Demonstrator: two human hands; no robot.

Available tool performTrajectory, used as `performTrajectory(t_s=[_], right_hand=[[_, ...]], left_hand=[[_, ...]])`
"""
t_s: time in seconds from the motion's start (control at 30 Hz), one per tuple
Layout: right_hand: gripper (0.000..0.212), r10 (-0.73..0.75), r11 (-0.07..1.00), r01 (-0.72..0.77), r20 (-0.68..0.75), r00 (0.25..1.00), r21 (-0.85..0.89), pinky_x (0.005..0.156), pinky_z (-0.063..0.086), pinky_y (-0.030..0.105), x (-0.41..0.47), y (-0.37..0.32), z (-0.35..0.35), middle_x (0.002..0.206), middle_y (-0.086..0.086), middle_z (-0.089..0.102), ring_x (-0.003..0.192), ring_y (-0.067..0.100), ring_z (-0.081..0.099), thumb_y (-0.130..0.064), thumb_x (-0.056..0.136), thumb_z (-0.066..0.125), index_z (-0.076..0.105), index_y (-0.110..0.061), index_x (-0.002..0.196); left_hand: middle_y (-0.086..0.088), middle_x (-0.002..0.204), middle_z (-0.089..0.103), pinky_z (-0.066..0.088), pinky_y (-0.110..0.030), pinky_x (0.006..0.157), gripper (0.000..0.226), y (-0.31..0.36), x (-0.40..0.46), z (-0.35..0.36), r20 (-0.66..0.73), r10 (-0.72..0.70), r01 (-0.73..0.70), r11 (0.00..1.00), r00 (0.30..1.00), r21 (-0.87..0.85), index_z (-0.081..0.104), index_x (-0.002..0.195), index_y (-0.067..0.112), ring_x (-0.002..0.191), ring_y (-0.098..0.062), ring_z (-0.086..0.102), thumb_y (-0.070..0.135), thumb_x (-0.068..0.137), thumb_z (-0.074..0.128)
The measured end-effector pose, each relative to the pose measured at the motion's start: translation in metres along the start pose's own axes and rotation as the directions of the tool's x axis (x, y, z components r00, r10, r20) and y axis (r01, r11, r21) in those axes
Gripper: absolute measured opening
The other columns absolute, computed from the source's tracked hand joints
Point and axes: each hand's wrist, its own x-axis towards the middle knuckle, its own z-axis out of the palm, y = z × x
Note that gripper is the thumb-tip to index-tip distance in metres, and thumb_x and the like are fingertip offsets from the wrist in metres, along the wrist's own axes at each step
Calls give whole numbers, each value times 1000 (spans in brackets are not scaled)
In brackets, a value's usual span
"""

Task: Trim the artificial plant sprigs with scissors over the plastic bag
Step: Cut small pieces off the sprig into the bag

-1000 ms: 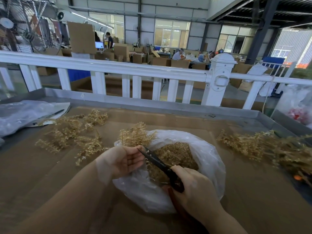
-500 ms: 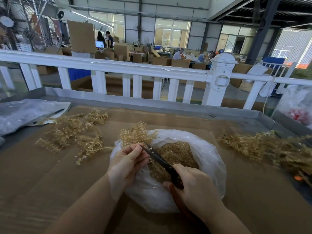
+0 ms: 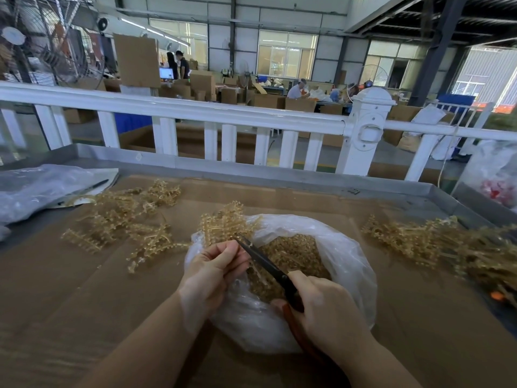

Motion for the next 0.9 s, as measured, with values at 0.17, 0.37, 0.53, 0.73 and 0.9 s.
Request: performTrajectory(t_s=[0.17, 0.37, 0.53, 0.73, 0.9], right_hand=[[45, -4, 1000, 4, -4, 1000, 4, 76, 45, 22, 1, 1, 1, 96, -10, 63, 89, 9, 59, -60, 92, 38, 49, -29, 122], [41, 0, 1000, 0, -13, 1000, 13, 73, 47, 25, 2, 0, 0, 89, -8, 64, 83, 12, 60, -58, 91, 44, 53, -27, 116], [42, 2, 1000, -2, -20, 1000, -3, 73, 45, 20, 0, 0, 1, 90, -10, 64, 83, 9, 60, -61, 90, 42, 52, -29, 115], [42, 16, 1000, -16, -12, 1000, 10, 70, 41, 19, 0, -1, 1, 90, -10, 63, 83, 8, 59, -64, 87, 42, 52, -30, 111], [38, 23, 999, -22, -18, 1000, 31, 65, 40, 18, 0, -2, -2, 83, -13, 59, 76, 6, 57, -62, 86, 46, 54, -30, 104]], left_hand=[[-5, 62, 69, 54, -18, 49, 14, -2, 0, 2, -27, 27, -28, 999, 999, -30, 59, 78, 5, 53, -8, 66, 5, 91, 54], [-8, 72, 71, 56, -18, 55, 13, -6, -2, 0, 7, 70, -69, 996, 998, -57, 61, 76, 5, 62, -10, 69, 4, 89, 56], [-5, 70, 70, 55, -18, 56, 15, -9, -3, -2, 22, 110, -109, 993, 994, -56, 61, 84, 4, 65, -13, 70, -9, 76, 61], [-6, 67, 68, 55, -19, 51, 18, -9, -1, 0, -15, 84, -85, 994, 996, -66, 61, 79, 4, 61, -14, 70, -10, 69, 64], [-3, 60, 65, 56, -20, 53, 21, -7, 0, -1, 18, 62, -61, 997, 998, -44, 61, 76, 5, 60, -13, 69, -16, 75, 59]])
